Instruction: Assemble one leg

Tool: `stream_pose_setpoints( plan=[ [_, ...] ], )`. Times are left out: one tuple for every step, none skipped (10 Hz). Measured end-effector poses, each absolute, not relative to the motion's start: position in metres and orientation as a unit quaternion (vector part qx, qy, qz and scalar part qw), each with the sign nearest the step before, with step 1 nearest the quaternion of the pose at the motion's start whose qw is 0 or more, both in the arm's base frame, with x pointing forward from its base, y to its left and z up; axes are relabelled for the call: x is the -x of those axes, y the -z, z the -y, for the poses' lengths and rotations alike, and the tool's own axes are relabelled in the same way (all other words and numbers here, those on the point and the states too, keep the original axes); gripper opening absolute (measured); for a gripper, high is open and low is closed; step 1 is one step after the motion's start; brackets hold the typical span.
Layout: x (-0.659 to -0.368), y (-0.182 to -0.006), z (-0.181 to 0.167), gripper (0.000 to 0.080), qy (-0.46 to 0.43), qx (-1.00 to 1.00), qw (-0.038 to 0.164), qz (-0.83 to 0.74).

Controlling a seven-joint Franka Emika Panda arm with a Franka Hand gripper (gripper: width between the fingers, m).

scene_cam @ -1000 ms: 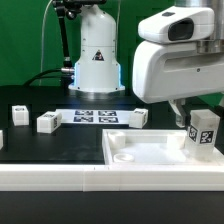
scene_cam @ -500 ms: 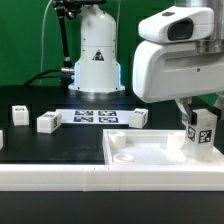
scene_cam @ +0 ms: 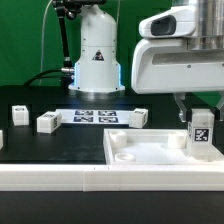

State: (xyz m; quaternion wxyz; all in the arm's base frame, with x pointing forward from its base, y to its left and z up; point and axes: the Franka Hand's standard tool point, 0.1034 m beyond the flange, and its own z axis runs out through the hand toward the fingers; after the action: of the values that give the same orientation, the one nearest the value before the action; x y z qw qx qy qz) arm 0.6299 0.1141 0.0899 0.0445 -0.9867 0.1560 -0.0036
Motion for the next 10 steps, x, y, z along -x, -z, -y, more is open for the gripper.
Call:
stream_pose_setpoints(
  plan=[
    [-0.6313, -0.0898, -0.1129, 0.0290, 0.012, 0.977, 0.048, -0.209],
    [-0.6292, -0.0898, -0.1124, 0.0290, 0.019, 0.962, 0.052, -0.268],
    [-0.6273, -0.0898, -0.1132, 0.0290, 0.023, 0.945, 0.054, -0.323],
    [-0.6260, -0.0895, -0.1143, 0.0290, 0.028, 0.928, 0.054, -0.368],
    [-0.6248, -0.0893, -0.1155, 0.0291, 0.028, 0.906, 0.052, -0.419],
    [-0.6247, -0.0892, -0.1156, 0.0291, 0.029, 0.894, 0.050, -0.445],
    [-0.6243, -0.0893, -0.1161, 0.0291, 0.025, 0.875, 0.051, -0.480],
    [-0.6239, -0.0894, -0.1169, 0.0291, 0.024, 0.863, 0.051, -0.502],
    [-0.6234, -0.0893, -0.1174, 0.0291, 0.019, 0.843, 0.052, -0.535],
    [-0.6236, -0.0892, -0.1161, 0.0291, 0.016, 0.836, 0.056, -0.545]
  ],
)
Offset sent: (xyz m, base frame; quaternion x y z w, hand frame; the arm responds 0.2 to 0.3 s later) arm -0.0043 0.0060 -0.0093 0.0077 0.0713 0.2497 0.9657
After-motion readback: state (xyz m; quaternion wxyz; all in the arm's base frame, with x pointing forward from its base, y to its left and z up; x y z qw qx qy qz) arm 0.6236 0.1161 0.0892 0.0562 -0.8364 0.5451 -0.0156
